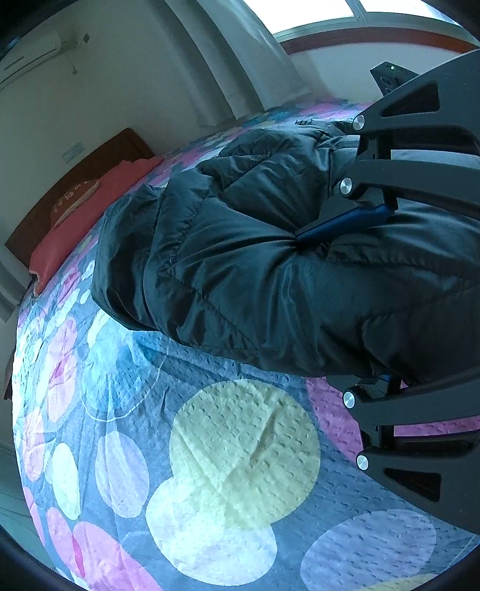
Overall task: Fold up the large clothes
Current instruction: 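Lift the gripped jacket bundle and fold it over with both tools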
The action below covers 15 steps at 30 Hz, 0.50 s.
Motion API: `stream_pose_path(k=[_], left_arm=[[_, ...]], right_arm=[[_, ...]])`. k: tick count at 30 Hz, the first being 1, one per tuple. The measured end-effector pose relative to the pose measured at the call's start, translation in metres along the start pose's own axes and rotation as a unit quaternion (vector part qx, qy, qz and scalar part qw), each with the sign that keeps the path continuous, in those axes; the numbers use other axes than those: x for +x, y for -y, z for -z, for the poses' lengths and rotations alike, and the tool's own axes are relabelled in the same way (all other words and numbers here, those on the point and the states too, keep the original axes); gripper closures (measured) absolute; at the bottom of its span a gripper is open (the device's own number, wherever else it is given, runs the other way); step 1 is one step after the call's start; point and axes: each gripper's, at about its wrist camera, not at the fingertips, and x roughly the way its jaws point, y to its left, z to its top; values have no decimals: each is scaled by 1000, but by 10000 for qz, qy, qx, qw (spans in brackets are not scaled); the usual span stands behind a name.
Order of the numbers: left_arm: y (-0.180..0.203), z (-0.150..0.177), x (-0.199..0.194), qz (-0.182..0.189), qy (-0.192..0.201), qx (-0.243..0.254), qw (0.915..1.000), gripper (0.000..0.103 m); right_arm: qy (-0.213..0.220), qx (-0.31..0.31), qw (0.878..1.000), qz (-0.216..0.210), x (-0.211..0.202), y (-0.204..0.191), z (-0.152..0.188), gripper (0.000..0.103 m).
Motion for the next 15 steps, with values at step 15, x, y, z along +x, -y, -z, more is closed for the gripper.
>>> stream_pose_path(k=[15], left_arm=[[-22,4,-30,538,-182,-66,9984,26]], right_arm=[[108,-66,9999,-69,-37,-3,1,35]])
